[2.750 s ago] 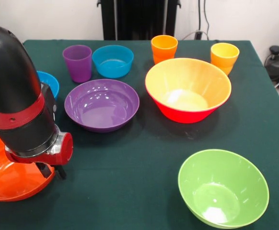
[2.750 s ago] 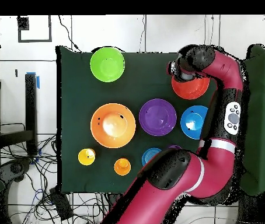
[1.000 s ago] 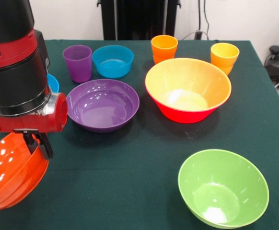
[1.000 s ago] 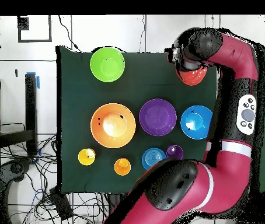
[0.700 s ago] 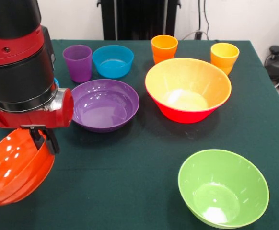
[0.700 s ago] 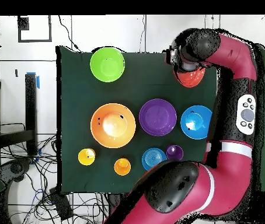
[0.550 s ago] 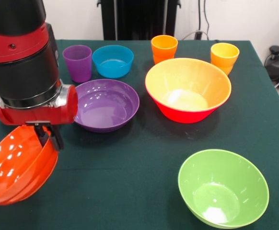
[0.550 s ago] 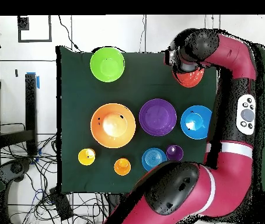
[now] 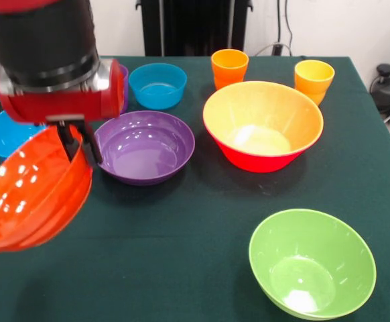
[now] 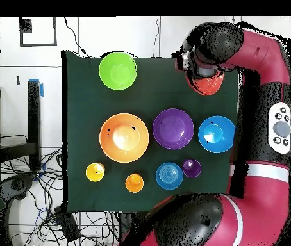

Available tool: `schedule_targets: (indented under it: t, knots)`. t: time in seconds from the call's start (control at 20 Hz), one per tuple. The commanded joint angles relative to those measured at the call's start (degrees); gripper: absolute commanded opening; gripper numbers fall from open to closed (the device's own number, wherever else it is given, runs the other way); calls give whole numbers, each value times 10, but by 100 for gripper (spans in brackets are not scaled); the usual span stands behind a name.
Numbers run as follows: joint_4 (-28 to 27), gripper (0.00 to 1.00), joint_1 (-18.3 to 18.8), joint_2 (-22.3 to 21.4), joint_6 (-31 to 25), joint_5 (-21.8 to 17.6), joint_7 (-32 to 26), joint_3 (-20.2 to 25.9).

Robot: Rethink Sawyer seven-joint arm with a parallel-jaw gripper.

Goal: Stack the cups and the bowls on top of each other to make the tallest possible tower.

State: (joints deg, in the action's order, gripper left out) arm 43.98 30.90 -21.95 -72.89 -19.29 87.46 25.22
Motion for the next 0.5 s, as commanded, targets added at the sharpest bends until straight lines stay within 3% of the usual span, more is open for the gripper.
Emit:
schedule_targets:
  t: [0.05,0.5]
  knots:
    - [58,0,-22,-63,-65,-2,-69,-3]
    - [94,0,-14,-90,-55,7,-60,-6]
